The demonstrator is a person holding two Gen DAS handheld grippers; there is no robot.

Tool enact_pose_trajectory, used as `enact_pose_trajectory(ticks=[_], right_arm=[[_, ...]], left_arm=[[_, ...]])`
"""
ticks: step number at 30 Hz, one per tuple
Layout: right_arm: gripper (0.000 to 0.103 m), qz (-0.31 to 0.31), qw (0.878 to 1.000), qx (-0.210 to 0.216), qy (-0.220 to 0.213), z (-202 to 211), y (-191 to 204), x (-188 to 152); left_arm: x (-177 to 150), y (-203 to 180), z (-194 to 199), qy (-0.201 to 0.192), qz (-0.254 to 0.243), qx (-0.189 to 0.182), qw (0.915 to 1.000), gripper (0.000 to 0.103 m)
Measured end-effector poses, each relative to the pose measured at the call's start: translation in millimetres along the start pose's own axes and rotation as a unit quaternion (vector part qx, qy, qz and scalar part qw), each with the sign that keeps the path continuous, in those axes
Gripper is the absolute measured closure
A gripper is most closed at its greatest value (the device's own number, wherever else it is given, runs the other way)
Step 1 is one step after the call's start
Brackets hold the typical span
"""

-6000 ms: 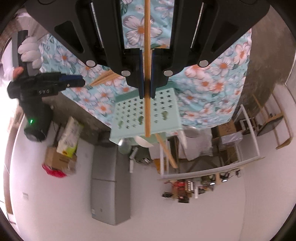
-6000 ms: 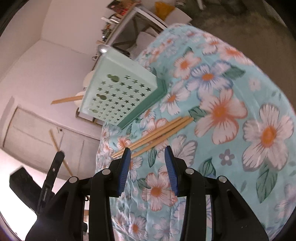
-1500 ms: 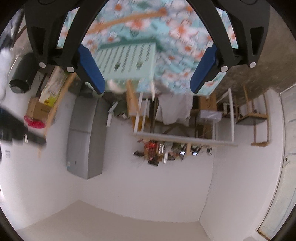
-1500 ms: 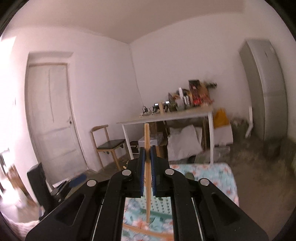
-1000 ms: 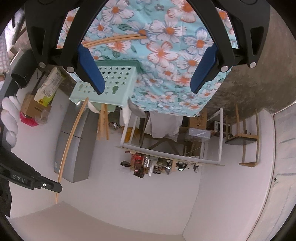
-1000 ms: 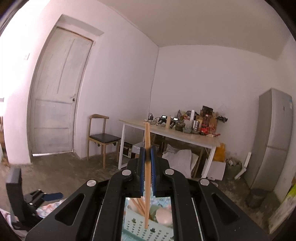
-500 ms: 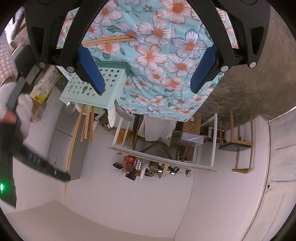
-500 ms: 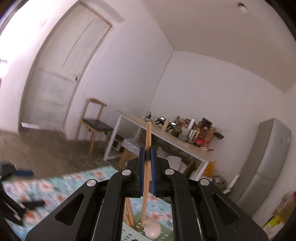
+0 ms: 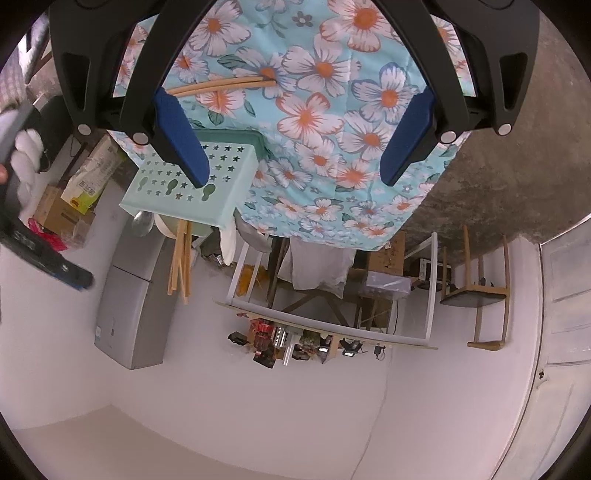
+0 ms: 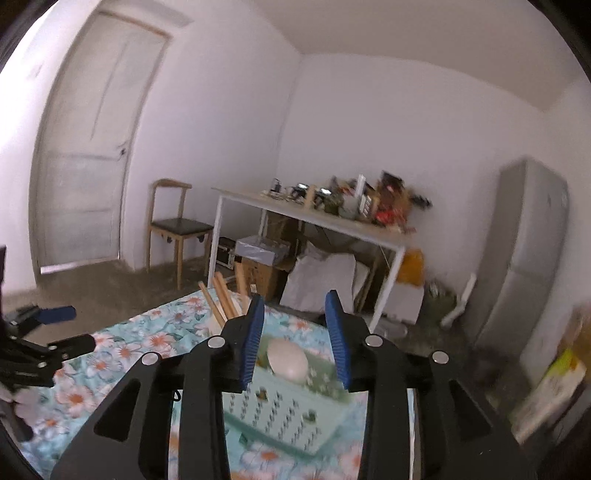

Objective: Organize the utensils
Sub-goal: 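Lower the held chopstick into the green holder and open the right gripper, then move both grippers back to the last two chopsticks on the bed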

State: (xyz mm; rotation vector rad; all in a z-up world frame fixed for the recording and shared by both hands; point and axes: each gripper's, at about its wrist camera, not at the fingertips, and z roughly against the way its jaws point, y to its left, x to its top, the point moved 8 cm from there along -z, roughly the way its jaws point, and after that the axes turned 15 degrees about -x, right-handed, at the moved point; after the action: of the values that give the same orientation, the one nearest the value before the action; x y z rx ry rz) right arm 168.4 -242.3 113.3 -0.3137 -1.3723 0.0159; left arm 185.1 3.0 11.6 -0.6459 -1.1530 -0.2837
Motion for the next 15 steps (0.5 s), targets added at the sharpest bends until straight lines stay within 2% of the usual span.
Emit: enact_pose_trajectory(ticks=[4, 9, 15], right_arm=[[0.068, -0.045, 0.998, -0.008, 0.048, 6.4, -24.3, -26.8], [0.068, -0.096, 0.988, -0.023, 0.122, 9.9, -36.8, -77.8], [0.068, -0.181, 0.958, 0.0, 0.224, 6.8, -34.3, -139.3]], left_arm=[[-3.4, -6.9, -2.1, 0.006, -0.003, -0.004, 1.0, 0.013], [-12.9, -14.1, -8.5, 0.036, -0.013, 0.0, 0.9993, 0.013], [-25.0, -18.0, -12.1, 0.069, -0.028, 0.007, 0.9972, 0.013]])
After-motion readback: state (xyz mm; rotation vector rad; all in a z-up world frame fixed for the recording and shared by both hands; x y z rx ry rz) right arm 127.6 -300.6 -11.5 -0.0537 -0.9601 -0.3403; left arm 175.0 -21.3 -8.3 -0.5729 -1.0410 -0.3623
